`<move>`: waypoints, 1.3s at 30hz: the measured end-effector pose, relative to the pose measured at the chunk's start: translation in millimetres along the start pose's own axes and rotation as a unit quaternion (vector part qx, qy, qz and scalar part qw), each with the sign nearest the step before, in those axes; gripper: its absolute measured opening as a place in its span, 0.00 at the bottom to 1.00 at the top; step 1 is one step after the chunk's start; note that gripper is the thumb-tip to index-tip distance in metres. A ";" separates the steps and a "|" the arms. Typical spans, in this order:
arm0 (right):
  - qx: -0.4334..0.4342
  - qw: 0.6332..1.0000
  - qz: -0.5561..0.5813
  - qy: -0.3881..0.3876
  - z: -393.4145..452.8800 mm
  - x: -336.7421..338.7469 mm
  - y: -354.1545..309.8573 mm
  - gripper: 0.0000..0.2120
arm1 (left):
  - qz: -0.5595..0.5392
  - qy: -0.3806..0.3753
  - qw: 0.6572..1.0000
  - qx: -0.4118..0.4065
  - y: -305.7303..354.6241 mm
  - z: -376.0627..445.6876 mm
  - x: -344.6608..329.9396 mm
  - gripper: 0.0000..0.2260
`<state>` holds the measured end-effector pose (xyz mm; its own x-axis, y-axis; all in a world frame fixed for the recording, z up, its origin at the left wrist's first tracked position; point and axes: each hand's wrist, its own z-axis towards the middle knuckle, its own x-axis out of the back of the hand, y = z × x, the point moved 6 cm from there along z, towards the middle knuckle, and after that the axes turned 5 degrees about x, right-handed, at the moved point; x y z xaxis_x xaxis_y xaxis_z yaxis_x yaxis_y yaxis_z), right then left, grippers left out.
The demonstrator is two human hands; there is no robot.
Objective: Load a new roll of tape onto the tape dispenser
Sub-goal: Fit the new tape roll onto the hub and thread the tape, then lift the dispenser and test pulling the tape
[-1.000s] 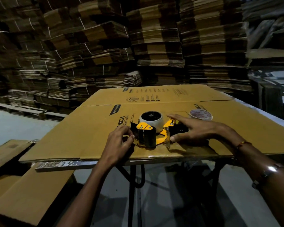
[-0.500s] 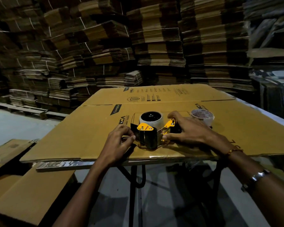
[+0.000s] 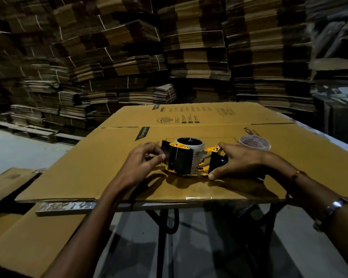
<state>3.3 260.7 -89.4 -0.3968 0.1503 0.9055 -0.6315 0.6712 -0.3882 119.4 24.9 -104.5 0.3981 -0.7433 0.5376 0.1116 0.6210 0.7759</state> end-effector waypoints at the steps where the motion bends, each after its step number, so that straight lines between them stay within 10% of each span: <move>1: -0.002 1.000 0.012 -0.004 2.1 0.4 -0.4 0.48 | 0.000 -0.013 1.000 0.000 2.2 5.9 3.3 0.04; 23: -0.072 0.949 0.281 -0.125 75.7 32.9 0.5 0.27 | -0.258 -0.292 0.904 0.177 10.8 163.7 24.0 0.02; 39: -0.124 0.854 0.445 -0.240 -8.4 53.5 -39.4 0.36 | -0.219 -0.120 0.885 0.392 72.8 81.6 47.6 0.16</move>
<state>12.6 248.4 -24.2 -0.9111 0.4056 0.0732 0.1994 0.5892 -0.7830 72.2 14.4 4.5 0.2575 -0.9599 0.1111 -0.4973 -0.0331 0.8670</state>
